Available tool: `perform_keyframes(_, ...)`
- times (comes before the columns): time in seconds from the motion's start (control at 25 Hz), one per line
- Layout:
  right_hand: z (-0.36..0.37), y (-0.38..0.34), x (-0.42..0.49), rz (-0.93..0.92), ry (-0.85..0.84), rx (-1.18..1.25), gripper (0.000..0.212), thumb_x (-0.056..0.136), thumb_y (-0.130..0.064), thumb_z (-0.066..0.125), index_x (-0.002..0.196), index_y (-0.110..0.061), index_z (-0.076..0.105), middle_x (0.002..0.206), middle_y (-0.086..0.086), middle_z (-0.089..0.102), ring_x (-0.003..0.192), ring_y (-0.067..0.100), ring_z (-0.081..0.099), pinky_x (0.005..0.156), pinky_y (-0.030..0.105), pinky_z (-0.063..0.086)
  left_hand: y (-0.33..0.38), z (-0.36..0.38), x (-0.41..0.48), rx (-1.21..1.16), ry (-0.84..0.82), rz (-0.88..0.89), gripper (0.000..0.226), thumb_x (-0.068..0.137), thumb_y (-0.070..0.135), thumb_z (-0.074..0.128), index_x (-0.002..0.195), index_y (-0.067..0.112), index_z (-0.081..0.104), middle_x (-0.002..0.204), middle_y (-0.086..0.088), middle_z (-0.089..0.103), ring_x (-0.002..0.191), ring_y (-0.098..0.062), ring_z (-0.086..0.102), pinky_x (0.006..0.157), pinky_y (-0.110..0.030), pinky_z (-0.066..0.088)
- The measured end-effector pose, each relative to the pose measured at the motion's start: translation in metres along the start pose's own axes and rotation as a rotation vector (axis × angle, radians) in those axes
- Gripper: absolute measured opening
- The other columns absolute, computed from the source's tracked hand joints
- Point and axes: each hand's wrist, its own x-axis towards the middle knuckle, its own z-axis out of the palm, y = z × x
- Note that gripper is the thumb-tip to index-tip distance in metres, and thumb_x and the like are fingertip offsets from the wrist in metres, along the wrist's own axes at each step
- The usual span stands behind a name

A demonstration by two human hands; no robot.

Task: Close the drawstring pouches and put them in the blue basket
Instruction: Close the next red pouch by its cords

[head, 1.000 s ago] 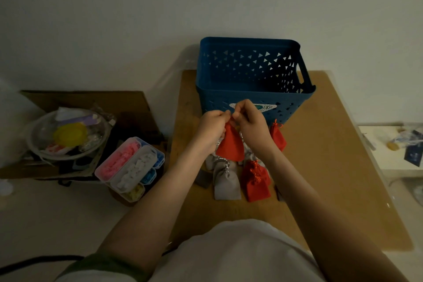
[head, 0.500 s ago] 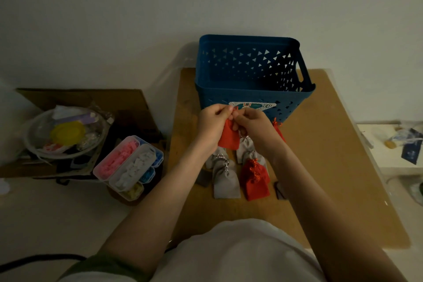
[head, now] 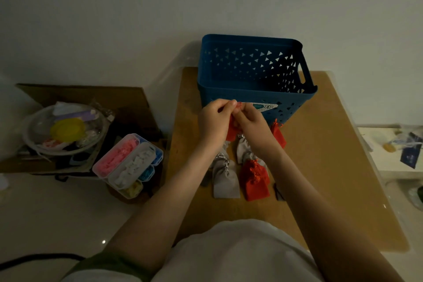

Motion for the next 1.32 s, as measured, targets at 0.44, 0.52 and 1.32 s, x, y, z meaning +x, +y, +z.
perform_keyframes(0.44,-0.024,0.004,-0.001,0.161,-0.415,0.507,0.031,0.08,-0.035,0.071,0.092,-0.007,0.065,0.076,0.008,0.049,0.066,0.014,0.043,0.062,0.021,0.043,0.01,-0.031,0.018,-0.383,-0.643,-0.174,0.021,0.092,0.011,0.054,0.084,0.017,0.073,0.07,0.001,0.066,0.07,-0.013,0.059,0.077,-0.033,0.046)
perform_keyframes(0.52,-0.025,0.001,-0.002,0.162,-0.434,0.495,0.024,0.085,-0.03,0.061,0.093,-0.011,0.072,0.077,0.004,0.057,0.067,0.013,0.045,0.062,0.019,0.044,0.008,-0.034,0.02,-0.411,-0.664,-0.172,0.019,0.088,0.013,0.057,0.083,0.019,0.074,0.069,0.003,0.064,0.068,-0.011,0.051,0.074,-0.028,0.042)
perform_keyframes(1.32,-0.028,-0.002,0.005,0.198,-0.311,-0.043,0.026,0.101,-0.009,0.039,0.079,-0.01,0.053,0.061,-0.002,0.049,0.054,0.009,0.041,0.055,0.023,0.032,-0.001,-0.036,0.025,-0.044,-0.585,-0.059,0.012,0.087,0.001,0.062,0.087,0.012,0.067,0.084,0.0,0.066,0.074,0.002,0.062,0.073,-0.013,0.048)
